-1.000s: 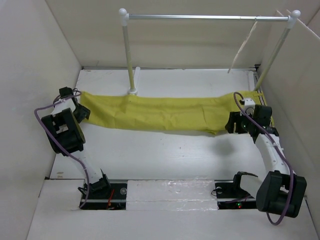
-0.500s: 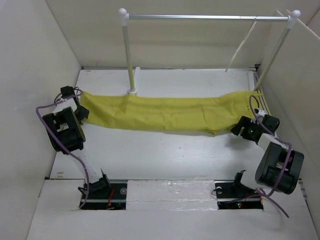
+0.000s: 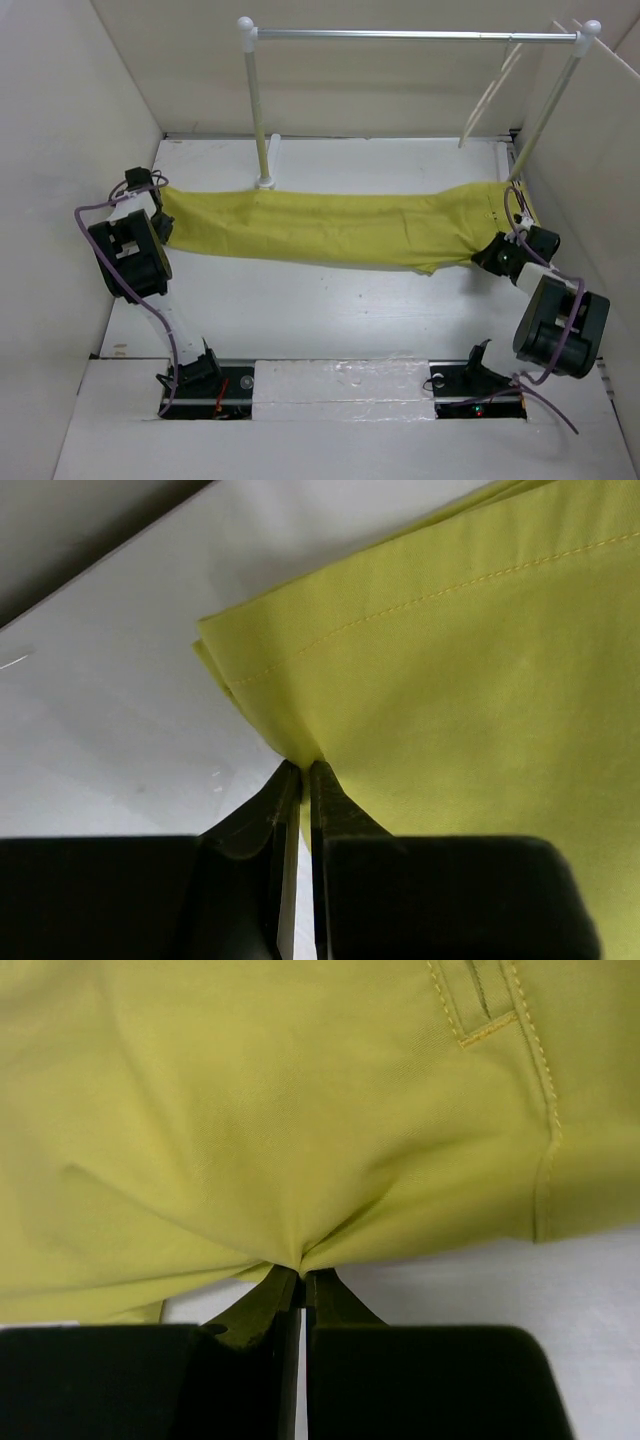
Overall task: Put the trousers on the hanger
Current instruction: Fold the trousers
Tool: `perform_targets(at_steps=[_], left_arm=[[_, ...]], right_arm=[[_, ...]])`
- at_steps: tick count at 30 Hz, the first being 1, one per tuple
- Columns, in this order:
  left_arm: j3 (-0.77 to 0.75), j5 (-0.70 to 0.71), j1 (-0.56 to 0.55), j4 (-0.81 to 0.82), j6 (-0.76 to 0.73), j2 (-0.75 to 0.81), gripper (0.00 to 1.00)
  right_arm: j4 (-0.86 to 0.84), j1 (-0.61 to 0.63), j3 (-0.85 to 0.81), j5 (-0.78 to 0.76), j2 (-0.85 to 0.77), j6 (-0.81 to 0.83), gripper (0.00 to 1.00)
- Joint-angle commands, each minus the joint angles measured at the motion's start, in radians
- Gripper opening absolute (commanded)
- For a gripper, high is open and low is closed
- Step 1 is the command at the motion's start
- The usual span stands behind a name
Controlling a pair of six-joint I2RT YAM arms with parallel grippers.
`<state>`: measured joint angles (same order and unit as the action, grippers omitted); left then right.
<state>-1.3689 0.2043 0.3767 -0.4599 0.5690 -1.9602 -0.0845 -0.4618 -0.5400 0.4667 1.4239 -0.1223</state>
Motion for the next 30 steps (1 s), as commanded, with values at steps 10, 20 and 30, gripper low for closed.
perform_targets(at_steps=[10,20,30], left_arm=[[0.215,0.409,0.05,-0.244,0.069,0.331,0.0],[0.091,0.202,0.018,-0.303,0.091,0.529,0.63],[0.185,-0.019,-0.74,-0.106,0.094,0.566,0.12]], right_arm=[[0.58,-0.248,0.005,0.016,-0.371,0.452,0.12],[0.652,-0.117,-0.12,0.075,-0.401,0.408,0.72],[0.555,-0.335,-0.077,0.079,-0.349,0.311,0.86]])
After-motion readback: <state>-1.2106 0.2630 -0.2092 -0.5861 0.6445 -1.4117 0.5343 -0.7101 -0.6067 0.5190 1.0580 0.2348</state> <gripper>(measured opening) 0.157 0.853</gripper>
